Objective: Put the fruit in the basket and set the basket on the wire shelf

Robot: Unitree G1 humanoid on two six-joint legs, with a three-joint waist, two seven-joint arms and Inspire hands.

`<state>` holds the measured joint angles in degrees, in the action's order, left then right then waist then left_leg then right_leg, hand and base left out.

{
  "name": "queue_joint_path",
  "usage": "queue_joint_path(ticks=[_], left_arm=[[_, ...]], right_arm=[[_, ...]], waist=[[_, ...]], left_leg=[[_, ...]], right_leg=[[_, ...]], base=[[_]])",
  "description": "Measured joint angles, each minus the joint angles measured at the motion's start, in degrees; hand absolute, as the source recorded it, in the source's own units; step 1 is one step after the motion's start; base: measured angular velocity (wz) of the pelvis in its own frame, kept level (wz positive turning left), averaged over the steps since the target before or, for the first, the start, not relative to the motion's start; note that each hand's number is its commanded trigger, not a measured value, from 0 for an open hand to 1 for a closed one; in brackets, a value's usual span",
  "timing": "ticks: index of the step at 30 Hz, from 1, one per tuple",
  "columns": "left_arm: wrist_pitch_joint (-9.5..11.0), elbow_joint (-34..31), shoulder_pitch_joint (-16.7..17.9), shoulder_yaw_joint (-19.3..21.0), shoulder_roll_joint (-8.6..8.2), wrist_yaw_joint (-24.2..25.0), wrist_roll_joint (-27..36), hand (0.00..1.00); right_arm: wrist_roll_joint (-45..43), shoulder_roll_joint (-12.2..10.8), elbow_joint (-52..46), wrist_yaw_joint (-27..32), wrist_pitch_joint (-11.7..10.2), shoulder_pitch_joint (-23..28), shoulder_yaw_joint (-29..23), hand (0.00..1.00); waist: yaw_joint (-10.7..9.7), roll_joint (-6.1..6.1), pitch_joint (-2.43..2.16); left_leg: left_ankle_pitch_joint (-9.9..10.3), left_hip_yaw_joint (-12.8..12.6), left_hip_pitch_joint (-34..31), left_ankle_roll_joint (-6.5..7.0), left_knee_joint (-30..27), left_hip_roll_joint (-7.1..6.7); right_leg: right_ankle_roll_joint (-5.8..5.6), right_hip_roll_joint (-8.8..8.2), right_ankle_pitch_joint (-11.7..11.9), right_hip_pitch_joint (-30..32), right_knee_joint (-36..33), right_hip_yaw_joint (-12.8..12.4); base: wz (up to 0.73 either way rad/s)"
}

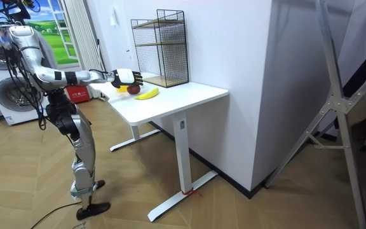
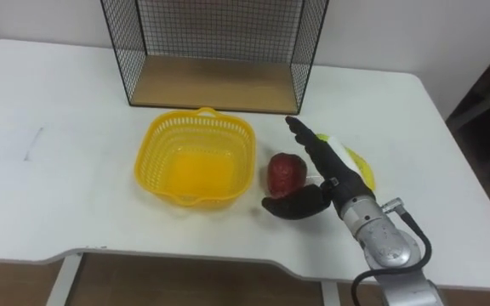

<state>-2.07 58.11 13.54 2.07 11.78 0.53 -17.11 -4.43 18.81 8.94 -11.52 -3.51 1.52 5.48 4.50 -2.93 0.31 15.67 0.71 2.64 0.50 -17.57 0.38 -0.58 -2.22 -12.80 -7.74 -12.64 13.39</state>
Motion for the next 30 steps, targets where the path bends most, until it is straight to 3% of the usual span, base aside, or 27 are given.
queue_joint_path(ticks=[7, 12, 23, 30], left_arm=[[-0.3, 0.2, 1.2, 0.0, -0.04, 0.0, 0.0, 0.00], [-1.7, 1.6, 1.7, 0.0, -0.42, 0.1, -0.1, 0.00], [-1.7, 2.3, 1.3, 0.0, -0.53, 0.2, -1.1, 0.00], [-1.7, 3.7, 1.1, 0.0, -0.54, 0.3, -1.1, 0.00]], right_arm=[[-0.5, -0.3, 3.3, -0.3, 0.4, -2.2, 0.0, 0.00], [-0.8, -0.6, 7.7, -1.3, 1.8, -3.0, 0.0, 0.00], [-2.4, -1.4, 11.0, -2.0, 1.7, -4.2, 0.0, 0.00], [-2.6, -1.5, 11.9, -2.4, 1.7, -4.9, 0.0, 0.00]], waist=[[0.9, -0.10, 0.14], [0.9, -0.44, 0.35], [0.8, -1.45, 0.43], [0.6, -1.46, 0.41]], left_leg=[[0.0, 0.3, -0.1, 0.01, 0.0, -0.10], [0.0, 0.6, -0.1, 0.01, 0.2, -0.14], [0.0, 1.0, 0.6, 0.00, 0.2, -0.21], [0.0, 1.1, 0.7, 0.00, 0.1, -0.22]], right_leg=[[0.00, -0.08, 0.0, -0.1, 0.1, 0.5], [-0.01, -0.08, 0.0, -0.2, 0.3, 0.8], [-0.05, 0.00, 0.0, -1.4, 1.0, 1.0], [-0.07, 0.00, 0.1, -1.5, 1.0, 1.1]], base=[[0.02], [0.02], [0.01], [0.00]])
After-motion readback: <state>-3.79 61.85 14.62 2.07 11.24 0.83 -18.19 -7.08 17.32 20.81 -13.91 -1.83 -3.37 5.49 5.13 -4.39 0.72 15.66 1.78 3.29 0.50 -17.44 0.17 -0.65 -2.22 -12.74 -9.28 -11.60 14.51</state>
